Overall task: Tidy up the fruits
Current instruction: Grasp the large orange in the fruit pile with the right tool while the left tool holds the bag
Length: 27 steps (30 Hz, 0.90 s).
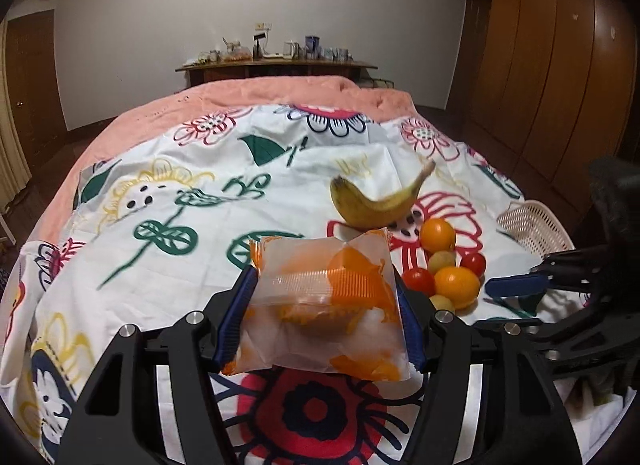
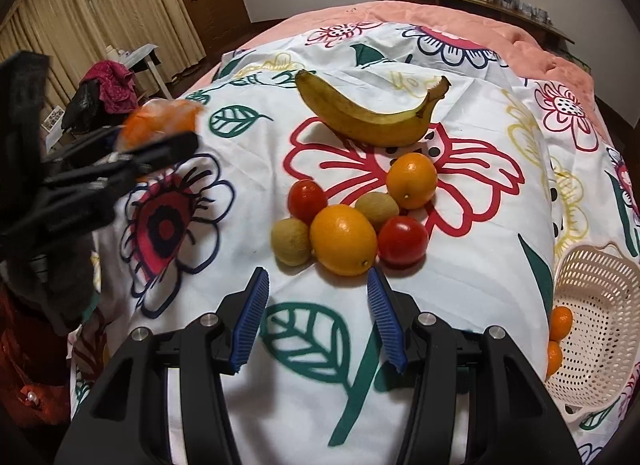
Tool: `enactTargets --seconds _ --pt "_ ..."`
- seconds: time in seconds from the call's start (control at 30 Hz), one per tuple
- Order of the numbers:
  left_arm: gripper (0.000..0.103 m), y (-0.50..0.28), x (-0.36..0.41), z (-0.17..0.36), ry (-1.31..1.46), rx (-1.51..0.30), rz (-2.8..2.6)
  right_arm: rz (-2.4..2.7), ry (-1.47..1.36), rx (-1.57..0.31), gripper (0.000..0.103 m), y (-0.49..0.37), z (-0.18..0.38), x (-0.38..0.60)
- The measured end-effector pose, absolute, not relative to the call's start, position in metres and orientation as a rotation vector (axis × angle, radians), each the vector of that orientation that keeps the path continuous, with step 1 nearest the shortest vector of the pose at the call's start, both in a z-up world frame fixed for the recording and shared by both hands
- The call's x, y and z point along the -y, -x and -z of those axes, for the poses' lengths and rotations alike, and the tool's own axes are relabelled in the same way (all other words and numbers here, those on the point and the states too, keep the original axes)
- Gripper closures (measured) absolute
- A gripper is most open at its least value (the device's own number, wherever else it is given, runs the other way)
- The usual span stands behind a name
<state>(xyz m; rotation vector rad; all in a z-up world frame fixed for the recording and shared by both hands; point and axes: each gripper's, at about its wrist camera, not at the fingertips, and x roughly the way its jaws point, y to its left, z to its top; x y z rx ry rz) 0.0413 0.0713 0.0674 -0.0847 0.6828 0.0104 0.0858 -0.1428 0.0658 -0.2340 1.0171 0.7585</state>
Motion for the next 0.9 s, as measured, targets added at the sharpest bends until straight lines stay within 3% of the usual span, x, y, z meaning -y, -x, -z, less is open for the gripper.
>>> enactTargets --seconds 0.9 --pt "0.038 -0.035 -0.079 -0.069 0.119 -0.67 -0.015 -0.762 0.214 -1.115 0.051 -0.123 -0.058 0.129"
